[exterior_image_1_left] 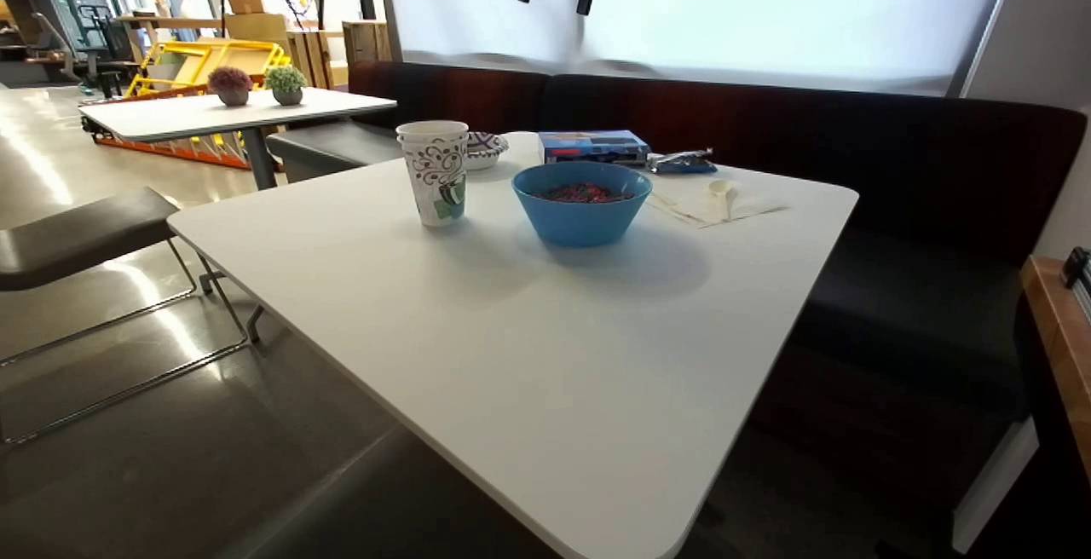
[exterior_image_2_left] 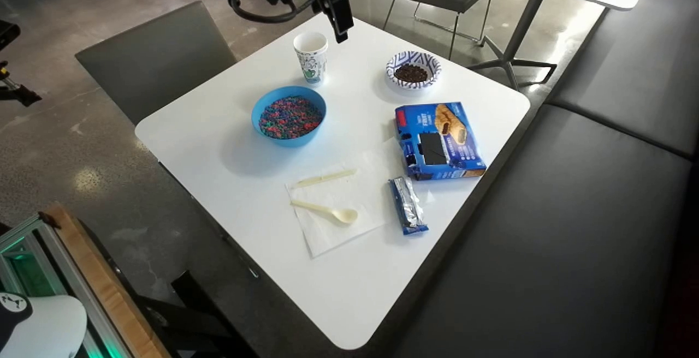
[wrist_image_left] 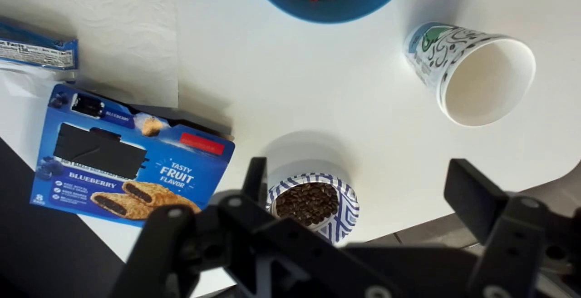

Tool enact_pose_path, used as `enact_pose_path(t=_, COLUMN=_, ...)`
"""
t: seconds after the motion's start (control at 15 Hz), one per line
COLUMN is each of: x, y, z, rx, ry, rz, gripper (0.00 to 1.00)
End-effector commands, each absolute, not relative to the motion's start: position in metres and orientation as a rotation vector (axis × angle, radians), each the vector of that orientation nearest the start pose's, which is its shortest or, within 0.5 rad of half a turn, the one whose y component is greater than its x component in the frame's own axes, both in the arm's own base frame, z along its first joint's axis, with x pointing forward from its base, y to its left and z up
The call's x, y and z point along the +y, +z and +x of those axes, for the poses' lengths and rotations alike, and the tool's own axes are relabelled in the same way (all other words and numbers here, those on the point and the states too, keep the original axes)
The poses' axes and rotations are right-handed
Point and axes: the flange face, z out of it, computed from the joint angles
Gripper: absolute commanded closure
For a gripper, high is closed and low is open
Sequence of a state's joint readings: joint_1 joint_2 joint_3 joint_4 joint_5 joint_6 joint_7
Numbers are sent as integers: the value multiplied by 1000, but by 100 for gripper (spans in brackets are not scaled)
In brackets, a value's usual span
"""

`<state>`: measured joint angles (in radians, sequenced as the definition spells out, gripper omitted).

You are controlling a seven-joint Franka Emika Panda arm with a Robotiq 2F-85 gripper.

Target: Move the bowl to the left

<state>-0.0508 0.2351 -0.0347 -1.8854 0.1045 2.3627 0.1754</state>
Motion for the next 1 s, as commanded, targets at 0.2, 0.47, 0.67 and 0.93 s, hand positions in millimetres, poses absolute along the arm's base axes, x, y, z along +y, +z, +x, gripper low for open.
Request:
enact_pose_path(t=0.2, x=-52, y=409, z=636, rx=489, ry=-365, rz=-2996, gripper=0)
enact_pose_path(t=0.47, x=-52, y=409, z=636, rx=488, ry=-366, rz=-2995, gripper=0)
enact_pose_path(t=0.67, x=-63, y=402, z=648, rx=540, ry=-361, rz=-2993, gripper=0)
enact_pose_path(t=0.93, x=-88, y=381, z=677, rx=584, ry=-340, rz=-2982, gripper=0)
